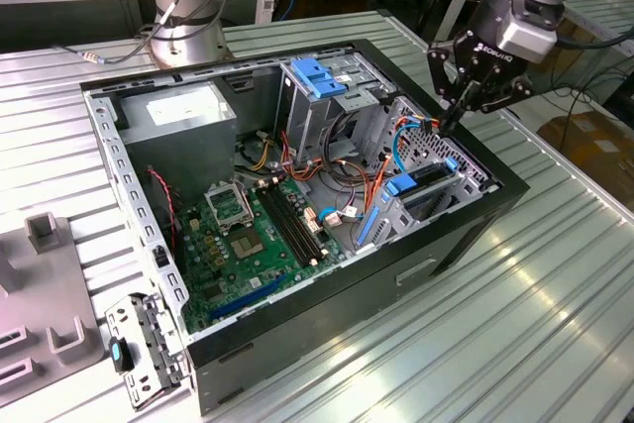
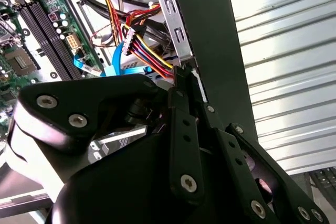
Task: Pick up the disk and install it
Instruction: 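Insert the first disk wire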
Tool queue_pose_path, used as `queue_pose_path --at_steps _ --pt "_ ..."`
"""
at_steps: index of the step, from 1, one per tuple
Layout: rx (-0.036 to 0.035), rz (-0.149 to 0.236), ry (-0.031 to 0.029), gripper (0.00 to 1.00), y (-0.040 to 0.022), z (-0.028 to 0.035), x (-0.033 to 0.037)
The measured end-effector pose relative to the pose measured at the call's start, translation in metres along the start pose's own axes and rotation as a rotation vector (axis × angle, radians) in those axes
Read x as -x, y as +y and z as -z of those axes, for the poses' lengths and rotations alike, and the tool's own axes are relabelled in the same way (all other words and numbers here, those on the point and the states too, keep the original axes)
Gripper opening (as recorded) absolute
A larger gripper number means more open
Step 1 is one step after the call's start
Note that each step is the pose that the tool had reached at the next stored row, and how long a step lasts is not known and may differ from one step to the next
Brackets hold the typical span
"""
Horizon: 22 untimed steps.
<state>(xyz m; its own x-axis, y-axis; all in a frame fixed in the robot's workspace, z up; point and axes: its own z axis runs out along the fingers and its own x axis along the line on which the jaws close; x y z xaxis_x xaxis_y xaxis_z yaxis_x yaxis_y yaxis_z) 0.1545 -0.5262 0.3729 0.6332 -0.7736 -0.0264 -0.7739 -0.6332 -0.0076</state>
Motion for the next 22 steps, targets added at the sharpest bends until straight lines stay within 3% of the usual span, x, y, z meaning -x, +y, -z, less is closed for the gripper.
queue_pose_path --at_steps 22 --pt "-0.0056 -0.215 0.0016 0.17 0.0025 -0.0011 0.0020"
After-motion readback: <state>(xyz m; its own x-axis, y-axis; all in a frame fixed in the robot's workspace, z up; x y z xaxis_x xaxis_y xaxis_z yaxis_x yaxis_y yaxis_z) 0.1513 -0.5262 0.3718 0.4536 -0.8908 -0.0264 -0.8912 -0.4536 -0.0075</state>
